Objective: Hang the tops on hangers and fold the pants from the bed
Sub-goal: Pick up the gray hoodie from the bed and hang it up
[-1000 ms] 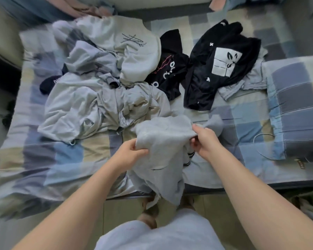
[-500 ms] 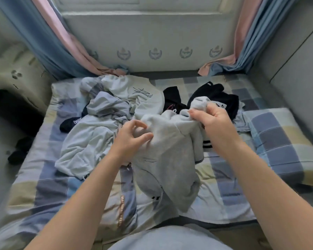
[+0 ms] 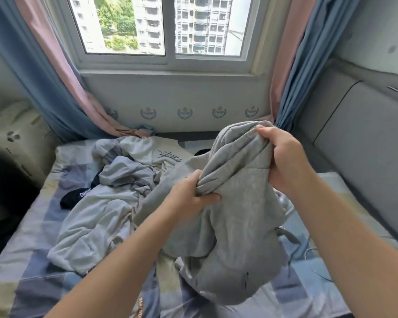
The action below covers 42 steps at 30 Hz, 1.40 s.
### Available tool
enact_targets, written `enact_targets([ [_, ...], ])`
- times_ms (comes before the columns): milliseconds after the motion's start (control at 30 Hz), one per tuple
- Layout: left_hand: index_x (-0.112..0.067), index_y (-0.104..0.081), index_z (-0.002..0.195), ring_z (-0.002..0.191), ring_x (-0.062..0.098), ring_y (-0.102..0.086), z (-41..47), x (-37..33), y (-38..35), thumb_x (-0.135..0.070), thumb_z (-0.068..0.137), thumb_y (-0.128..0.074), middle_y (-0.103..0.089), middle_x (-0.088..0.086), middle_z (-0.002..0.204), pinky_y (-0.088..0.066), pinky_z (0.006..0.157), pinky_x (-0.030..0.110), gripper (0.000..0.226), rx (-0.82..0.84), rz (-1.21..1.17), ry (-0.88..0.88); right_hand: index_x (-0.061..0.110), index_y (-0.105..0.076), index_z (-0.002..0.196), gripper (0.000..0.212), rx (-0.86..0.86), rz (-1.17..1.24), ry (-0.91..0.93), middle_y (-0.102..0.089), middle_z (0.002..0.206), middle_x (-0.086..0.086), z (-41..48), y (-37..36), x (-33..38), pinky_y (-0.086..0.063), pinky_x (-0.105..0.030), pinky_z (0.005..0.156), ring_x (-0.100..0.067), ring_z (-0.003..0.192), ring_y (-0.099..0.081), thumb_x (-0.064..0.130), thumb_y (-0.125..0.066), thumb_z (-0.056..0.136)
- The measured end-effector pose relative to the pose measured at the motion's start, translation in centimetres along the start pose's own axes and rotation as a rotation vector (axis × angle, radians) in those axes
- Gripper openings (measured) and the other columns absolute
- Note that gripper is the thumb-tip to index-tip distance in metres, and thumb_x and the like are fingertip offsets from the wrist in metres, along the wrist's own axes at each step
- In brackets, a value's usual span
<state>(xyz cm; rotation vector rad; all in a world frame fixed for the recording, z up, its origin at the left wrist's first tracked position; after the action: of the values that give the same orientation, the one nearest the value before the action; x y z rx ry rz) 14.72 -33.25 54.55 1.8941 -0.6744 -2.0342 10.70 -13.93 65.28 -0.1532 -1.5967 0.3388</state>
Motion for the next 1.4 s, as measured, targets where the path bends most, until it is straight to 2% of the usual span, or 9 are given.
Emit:
enact_targets([
  [100, -0.030, -0.058, 0.084, 0.072, 0.002, -0.057, -0.1, -0.4, -0.6, -0.043, 0.088, -0.057, -0.062, -0.016, 0.075, -0.049, 0.070, 0.032, 0.014, -0.155, 0.027, -0.050, 0.009, -0.079, 0.087, 0.028, -0.111, -0.011, -0.006, -0.076, 0.094, -0.016, 0.6, 1.5, 0.1, -0.061, -0.042, 0.081, -0.028, 0.090, -0.074, 0.024, -0.057, 0.097],
  [200, -0.027, -0.054, 0.074, 0.062, 0.001, -0.046, 0.3, -0.9, 0.0, -0.028, 0.099, -0.057, -0.054, -0.014, 0.067, -0.039, 0.062, 0.029, 0.026, -0.262, -0.104, -0.008, 0.004, -0.068, 0.117, 0.028, -0.189, -0.241, 0.044, -0.072, 0.114, -0.015, 1.4, 3.6, -0.3, -0.052, -0.048, 0.102, -0.025, 0.104, -0.066, 0.022, -0.053, 0.102],
  [433, -0.007, -0.064, 0.088, 0.073, 0.008, -0.053, 0.9, -3.4, 0.1, -0.014, 0.099, -0.054, -0.062, -0.001, 0.079, -0.045, 0.070, 0.031, 0.017, -0.318, -0.280, 0.036, 0.045, -0.043, 0.131, 0.058, 0.105, -0.706, 0.056, -0.047, 0.132, 0.024, -2.8, 4.0, -3.7, -0.032, -0.010, 0.093, 0.021, 0.118, -0.041, 0.044, -0.072, 0.081],
  [700, -0.010, -0.069, 0.113, 0.102, 0.029, -0.070, 2.3, -4.7, 1.4, -0.022, 0.101, -0.049, -0.072, 0.016, 0.108, -0.059, 0.089, 0.043, 0.026, -0.492, -0.833, 0.387, 0.035, -0.019, 0.152, 0.118, 0.108, -0.945, 0.054, -0.023, 0.152, 0.018, -12.1, 0.5, -12.1, -0.027, -0.033, 0.116, -0.005, 0.140, -0.024, 0.080, -0.071, 0.056],
  [900, -0.011, -0.068, 0.109, 0.083, 0.021, -0.069, 2.5, -3.9, 1.8, -0.024, 0.101, -0.053, -0.071, 0.007, 0.090, -0.055, 0.057, 0.027, 0.021, -0.511, -0.924, 0.520, 0.022, -0.058, 0.094, 0.010, 0.076, -0.974, -0.023, -0.067, 0.083, 0.001, -8.0, 3.1, -12.1, -0.054, -0.046, 0.071, -0.023, 0.080, -0.064, 0.024, -0.064, 0.086],
  [1000, -0.011, -0.064, 0.108, 0.082, 0.023, -0.074, 2.2, -3.5, 2.1, -0.022, 0.102, -0.057, -0.072, 0.011, 0.100, -0.060, 0.062, 0.035, 0.015, -0.339, -0.861, 0.475, 0.019, -0.067, 0.083, 0.009, 0.084, -0.856, -0.058, -0.066, 0.065, 0.014, -5.2, 3.7, -10.3, -0.047, -0.023, 0.057, -0.002, 0.060, -0.058, 0.024, -0.069, 0.090],
  [1133, -0.017, -0.067, 0.114, 0.094, 0.022, -0.075, -0.1, -3.4, 1.3, -0.040, 0.087, -0.072, -0.075, 0.005, 0.111, -0.061, 0.078, 0.037, 0.036, -0.014, -0.620, 0.365, 0.004, -0.069, 0.083, 0.021, -0.109, -0.523, -0.336, -0.065, 0.066, -0.006, -2.0, 4.4, -9.7, -0.049, -0.024, 0.056, -0.015, 0.060, -0.060, 0.019, -0.064, 0.096],
  [1300, -0.032, -0.058, 0.128, 0.101, 0.007, -0.071, -2.6, -2.3, -2.3, -0.067, 0.066, -0.081, -0.069, -0.009, 0.118, -0.057, 0.082, 0.026, 0.075, 0.287, -0.297, 0.376, -0.002, -0.069, 0.106, 0.029, -0.190, -0.309, -0.410, -0.068, 0.113, -0.028, -1.5, 2.2, -9.4, -0.051, -0.052, 0.101, -0.040, 0.107, -0.067, 0.024, -0.055, 0.103],
  [1400, -0.030, -0.044, 0.144, 0.100, -0.015, -0.061, -3.5, -1.9, -3.9, -0.065, 0.065, -0.081, -0.058, -0.025, 0.117, -0.049, 0.077, 0.010, 0.094, 0.344, -0.221, 0.335, 0.005, -0.068, 0.091, 0.027, -0.167, -0.203, -0.409, -0.065, 0.109, -0.030, -1.4, 0.7, -8.0, -0.048, -0.054, 0.105, -0.044, 0.105, -0.064, 0.018, -0.047, 0.103],
])
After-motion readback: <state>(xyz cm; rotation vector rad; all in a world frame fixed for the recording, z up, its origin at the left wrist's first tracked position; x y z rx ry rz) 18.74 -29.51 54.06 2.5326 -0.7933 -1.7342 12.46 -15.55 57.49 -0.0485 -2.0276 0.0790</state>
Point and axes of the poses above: each hand's wrist, its own z-axis towards the middle knuckle, its own y-axis out of the back of the hand, x = y × z, the point moved 3 cm from there along z, towards the middle knuckle
